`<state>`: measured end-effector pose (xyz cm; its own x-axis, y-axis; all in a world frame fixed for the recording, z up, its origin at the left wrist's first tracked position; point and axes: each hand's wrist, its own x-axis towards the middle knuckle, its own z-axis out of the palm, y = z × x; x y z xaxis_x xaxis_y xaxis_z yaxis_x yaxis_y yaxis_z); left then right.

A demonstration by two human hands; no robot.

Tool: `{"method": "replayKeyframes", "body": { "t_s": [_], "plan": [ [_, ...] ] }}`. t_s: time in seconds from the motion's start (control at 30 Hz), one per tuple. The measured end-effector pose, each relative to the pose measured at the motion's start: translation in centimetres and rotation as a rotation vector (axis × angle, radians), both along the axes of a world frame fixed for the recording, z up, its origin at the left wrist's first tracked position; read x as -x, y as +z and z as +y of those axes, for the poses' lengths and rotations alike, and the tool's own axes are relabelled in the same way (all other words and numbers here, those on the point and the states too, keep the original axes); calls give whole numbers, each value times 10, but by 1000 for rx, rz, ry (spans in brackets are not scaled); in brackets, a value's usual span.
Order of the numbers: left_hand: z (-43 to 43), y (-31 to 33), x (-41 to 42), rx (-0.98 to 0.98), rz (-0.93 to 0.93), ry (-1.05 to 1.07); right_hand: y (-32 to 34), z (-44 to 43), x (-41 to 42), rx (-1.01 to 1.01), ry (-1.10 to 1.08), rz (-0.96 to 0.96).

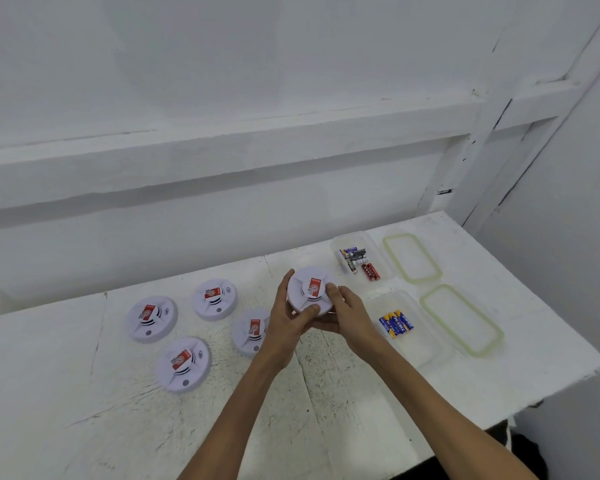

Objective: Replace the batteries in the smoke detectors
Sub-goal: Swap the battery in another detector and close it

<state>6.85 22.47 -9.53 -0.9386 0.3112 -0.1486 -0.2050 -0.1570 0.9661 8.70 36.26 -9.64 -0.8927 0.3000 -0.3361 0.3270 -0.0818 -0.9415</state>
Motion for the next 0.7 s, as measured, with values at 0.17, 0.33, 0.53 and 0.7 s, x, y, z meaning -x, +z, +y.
{"method": "replayKeyframes", "body": {
  "t_s": [0.17, 0.33, 0.53, 0.7],
  "plan": [
    [0, 1, 0, 5, 11, -10, 4, 1, 0, 11, 2, 4],
    [1, 3, 1, 10, 22, -7, 6, 3, -1, 30, 9, 10],
    [2, 4, 2, 1, 40, -7, 10, 4, 0, 50, 8, 31],
    [2, 4, 2, 8, 47, 0, 9, 3, -1, 57, 1, 37]
  ]
}}
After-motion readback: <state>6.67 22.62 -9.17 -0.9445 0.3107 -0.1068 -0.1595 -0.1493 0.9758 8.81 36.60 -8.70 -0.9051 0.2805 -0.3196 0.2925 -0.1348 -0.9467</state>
